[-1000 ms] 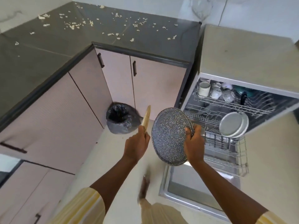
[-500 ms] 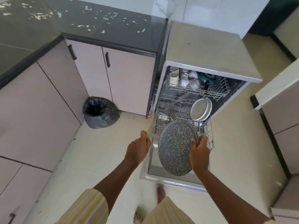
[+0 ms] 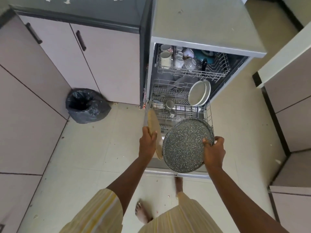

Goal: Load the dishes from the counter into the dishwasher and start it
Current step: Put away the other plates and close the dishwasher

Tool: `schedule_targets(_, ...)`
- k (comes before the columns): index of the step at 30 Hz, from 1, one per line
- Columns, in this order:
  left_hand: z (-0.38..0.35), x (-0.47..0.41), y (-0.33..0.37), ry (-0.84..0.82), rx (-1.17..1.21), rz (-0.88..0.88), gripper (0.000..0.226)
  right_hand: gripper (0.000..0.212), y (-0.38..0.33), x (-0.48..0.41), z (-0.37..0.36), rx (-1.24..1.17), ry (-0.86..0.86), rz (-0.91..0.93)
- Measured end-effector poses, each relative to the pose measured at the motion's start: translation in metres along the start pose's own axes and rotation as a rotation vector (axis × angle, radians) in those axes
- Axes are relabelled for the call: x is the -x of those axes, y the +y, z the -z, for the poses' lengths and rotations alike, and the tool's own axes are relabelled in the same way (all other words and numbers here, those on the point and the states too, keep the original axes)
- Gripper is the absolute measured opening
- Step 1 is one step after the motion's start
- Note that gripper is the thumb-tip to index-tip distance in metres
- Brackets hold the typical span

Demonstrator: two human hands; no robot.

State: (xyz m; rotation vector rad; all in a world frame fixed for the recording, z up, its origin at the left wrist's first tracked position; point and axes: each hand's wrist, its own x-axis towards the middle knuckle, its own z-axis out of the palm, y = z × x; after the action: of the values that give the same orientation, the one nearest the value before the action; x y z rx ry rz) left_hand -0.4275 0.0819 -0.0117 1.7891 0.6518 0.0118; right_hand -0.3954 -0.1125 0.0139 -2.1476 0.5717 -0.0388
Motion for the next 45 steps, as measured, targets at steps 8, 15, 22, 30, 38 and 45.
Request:
schedule_targets(8,-0.067,-0.071,-0.013,-0.13,0.262,0.291,0.056,0.031,0.037,-0.111,-0.03,-0.162,-0.246,-0.264)
schedule_targets(15,-0.153,-0.186,-0.019,-0.019,0.052,0.234,0.03,0.025,0.053,-0.27,-0.088,-0.003,-0.243,-0.178)
schedule_targets(22,-0.231,-0.293,-0.029,0.072,-0.035,0.133,0.025,0.031,0.056,-0.416,-0.154,0.24,-0.198,0.084)
schedule_targets(30,-0.281,-0.361,-0.04,0.053,-0.099,0.064,0.027,0.024,0.06,-0.507,-0.216,0.257,-0.216,0.218)
schedule_targets(38,-0.308,-0.391,-0.041,0.029,-0.165,-0.019,0.031,0.036,0.068,-0.538,-0.258,0.261,-0.179,0.351)
schedule_targets(45,-0.319,-0.407,-0.041,0.006,-0.173,-0.034,0.03,0.045,0.065,-0.557,-0.272,0.306,-0.189,0.382)
